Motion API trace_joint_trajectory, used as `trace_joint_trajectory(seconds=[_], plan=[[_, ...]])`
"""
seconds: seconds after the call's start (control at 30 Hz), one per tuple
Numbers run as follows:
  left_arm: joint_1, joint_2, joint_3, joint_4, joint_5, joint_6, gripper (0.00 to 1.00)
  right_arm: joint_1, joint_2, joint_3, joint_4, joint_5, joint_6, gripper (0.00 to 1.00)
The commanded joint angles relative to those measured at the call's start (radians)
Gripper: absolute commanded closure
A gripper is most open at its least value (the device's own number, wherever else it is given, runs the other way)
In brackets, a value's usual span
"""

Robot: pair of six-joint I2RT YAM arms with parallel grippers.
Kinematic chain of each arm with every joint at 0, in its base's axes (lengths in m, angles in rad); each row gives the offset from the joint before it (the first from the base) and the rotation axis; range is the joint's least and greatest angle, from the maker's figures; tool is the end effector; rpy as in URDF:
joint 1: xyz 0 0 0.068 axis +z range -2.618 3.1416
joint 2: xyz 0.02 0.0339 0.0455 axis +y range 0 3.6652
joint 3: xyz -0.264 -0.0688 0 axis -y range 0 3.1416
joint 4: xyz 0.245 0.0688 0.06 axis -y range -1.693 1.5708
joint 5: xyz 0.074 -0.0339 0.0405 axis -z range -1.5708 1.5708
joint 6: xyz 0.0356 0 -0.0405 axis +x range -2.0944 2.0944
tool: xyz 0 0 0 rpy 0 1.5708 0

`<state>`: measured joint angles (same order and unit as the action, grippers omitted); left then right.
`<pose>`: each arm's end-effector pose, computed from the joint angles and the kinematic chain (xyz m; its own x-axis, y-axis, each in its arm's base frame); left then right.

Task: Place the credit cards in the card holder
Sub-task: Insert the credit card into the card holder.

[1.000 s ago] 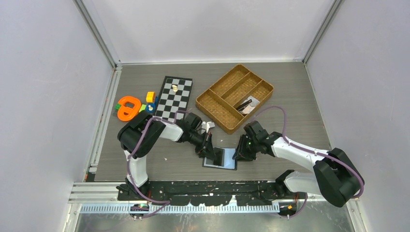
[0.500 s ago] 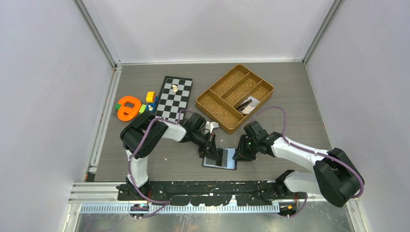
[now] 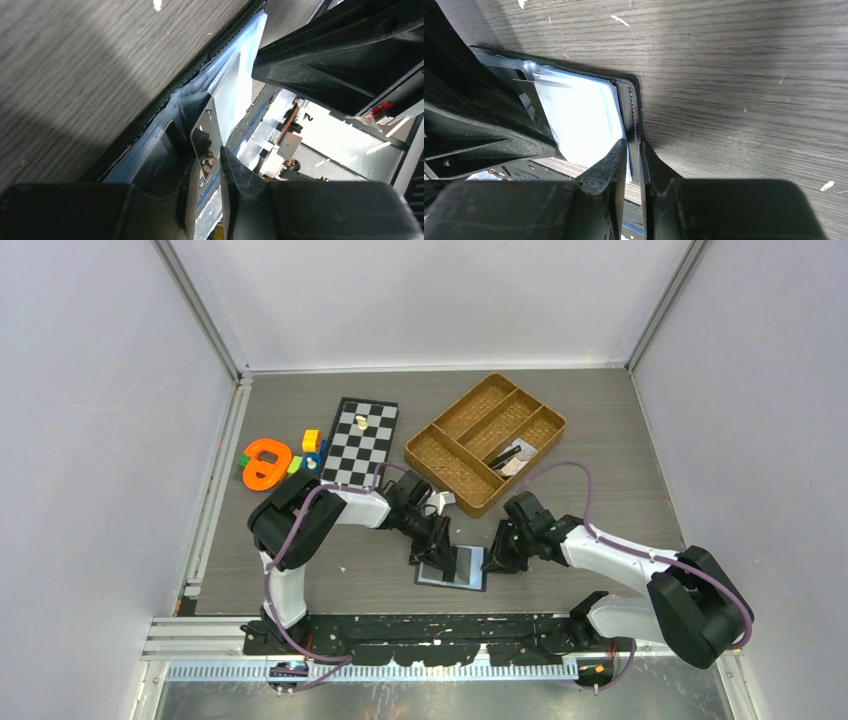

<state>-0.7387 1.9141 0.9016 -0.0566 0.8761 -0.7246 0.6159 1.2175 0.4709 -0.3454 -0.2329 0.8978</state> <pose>0.2301 -0.2465 0.1012 -0.9521 0.2932 0.0864 0.0976 0.5594 -0.8231 0.1579 0.1218 0.1424 -0.9590 0.2534 -0.1270 0.1620 0.8577 0.4879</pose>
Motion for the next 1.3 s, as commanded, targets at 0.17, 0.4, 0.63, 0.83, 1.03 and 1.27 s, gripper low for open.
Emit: trace_joint_trajectory(seconds=[0.17, 0.4, 0.63, 0.83, 1.03, 1.27], plan=[[-0.004, -0.085, 0.072, -0.215, -0.131, 0.120, 0.64, 0.008, -0.005, -0.001, -0.009, 0.066, 0.011, 0.82], [-0.005, -0.130, 0.108, -0.292, -0.158, 0.153, 0.56, 0.008, -0.013, 0.000, -0.011, 0.070, 0.009, 0.83], [-0.015, -0.161, 0.124, -0.345, -0.187, 0.168, 0.51, 0.008, -0.020, 0.002, -0.006, 0.065, 0.008, 0.83], [-0.019, -0.181, 0.126, -0.364, -0.218, 0.181, 0.49, 0.008, -0.033, 0.001, 0.014, 0.044, 0.013, 0.81], [-0.038, -0.141, 0.118, -0.328, -0.204, 0.171, 0.49, 0.008, -0.029, -0.013, 0.044, 0.033, 0.031, 0.78], [-0.058, -0.107, 0.121, -0.302, -0.201, 0.165, 0.51, 0.008, -0.024, -0.035, 0.084, 0.021, 0.056, 0.77]])
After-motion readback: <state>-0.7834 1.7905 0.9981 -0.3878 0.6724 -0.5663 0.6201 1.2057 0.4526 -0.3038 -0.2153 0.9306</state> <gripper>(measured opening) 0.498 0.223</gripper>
